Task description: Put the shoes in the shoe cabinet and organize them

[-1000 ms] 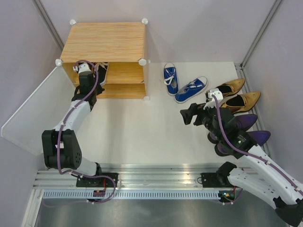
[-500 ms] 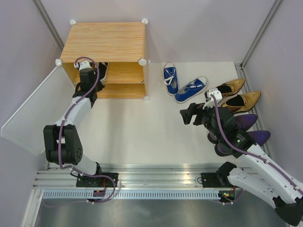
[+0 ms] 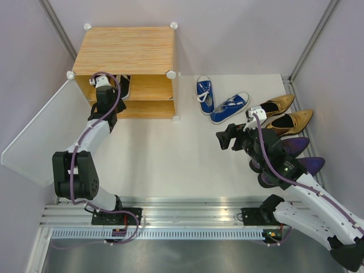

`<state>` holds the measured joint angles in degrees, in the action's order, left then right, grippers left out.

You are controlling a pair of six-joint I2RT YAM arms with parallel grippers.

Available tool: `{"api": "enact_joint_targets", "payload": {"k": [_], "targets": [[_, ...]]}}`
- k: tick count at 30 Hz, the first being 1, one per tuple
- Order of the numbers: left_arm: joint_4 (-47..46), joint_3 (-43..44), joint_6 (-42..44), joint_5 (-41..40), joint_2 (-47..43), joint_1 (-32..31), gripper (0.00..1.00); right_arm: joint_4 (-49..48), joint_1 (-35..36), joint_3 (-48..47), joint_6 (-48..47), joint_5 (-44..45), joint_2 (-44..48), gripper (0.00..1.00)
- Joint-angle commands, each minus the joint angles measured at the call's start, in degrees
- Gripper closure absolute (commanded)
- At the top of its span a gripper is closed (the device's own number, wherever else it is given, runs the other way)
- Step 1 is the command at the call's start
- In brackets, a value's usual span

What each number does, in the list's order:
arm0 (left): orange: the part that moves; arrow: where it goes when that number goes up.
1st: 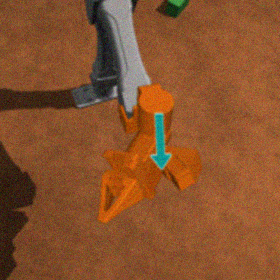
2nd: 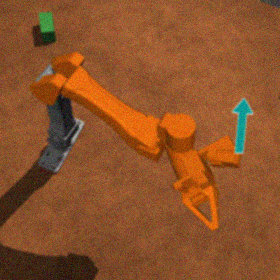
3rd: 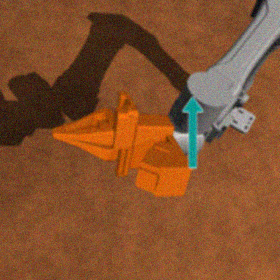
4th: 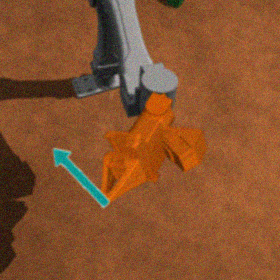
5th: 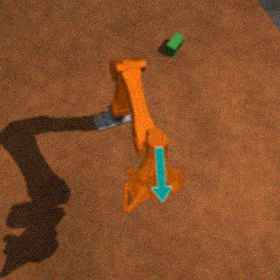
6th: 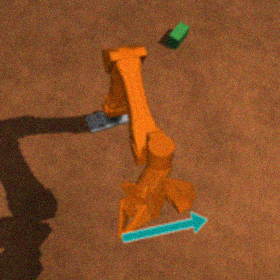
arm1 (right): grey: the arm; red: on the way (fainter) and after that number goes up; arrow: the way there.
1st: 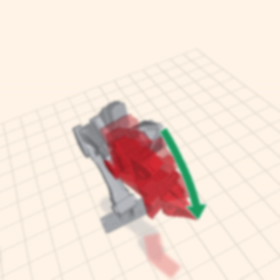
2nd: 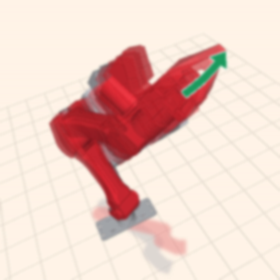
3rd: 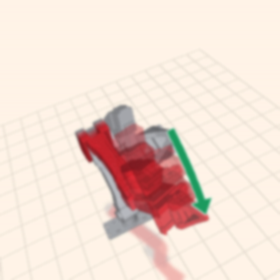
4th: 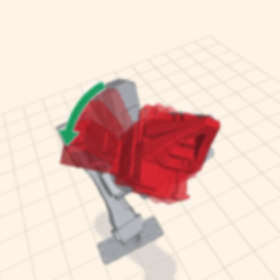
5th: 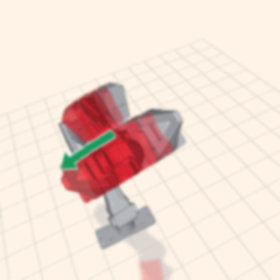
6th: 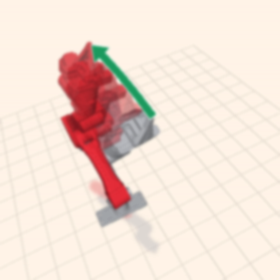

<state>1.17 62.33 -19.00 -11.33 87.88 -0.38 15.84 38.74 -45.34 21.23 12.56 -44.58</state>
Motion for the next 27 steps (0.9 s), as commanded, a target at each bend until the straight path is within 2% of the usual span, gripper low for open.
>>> {"api": "enact_joint_targets", "payload": {"k": [1, 4, 5, 8, 13, 16, 27], "targets": [[-4.25, -2.72, -1.38, 1.32, -4.9, 0.21, 0.53, -2.04, -0.33, -0.54, 0.04, 0.19, 0.89, 0.13], [-4.25, -4.05, -1.21, -0.35, -7.63, 0.21, 0.55, -2.04, -0.25, -0.45, 0.21, -0.16, 1.25, 0.13], [-4.07, -4.14, -0.95, -0.88, -8.24, 0.21, 0.63, -2.04, -0.33, -0.36, 0.21, -0.34, 1.33, 0.13], [-3.63, -3.53, 0.02, -2.81, -9.48, 0.21, 0.72, -2.04, -0.33, -0.27, 0.3, -0.52, 1.69, 0.13], [-3.02, 0.24, 0.46, -3.52, -7.55, 2.22, 0.75, -1.95, -0.25, -0.27, 0.3, -0.34, 1.95, 0.13], [-3.02, 2.44, 0.9, -3.7, -5.45, 2.67, 0.82, -2.04, -0.25, -0.19, 0.3, 0.01, 2.04, 0.13], [-7.32, 3.33, -2.61, 1.4, -0.43, 3.37, 0.89, -2.04, -0.33, -0.54, -0.05, 1.15, 0.72, 0.13]]}}
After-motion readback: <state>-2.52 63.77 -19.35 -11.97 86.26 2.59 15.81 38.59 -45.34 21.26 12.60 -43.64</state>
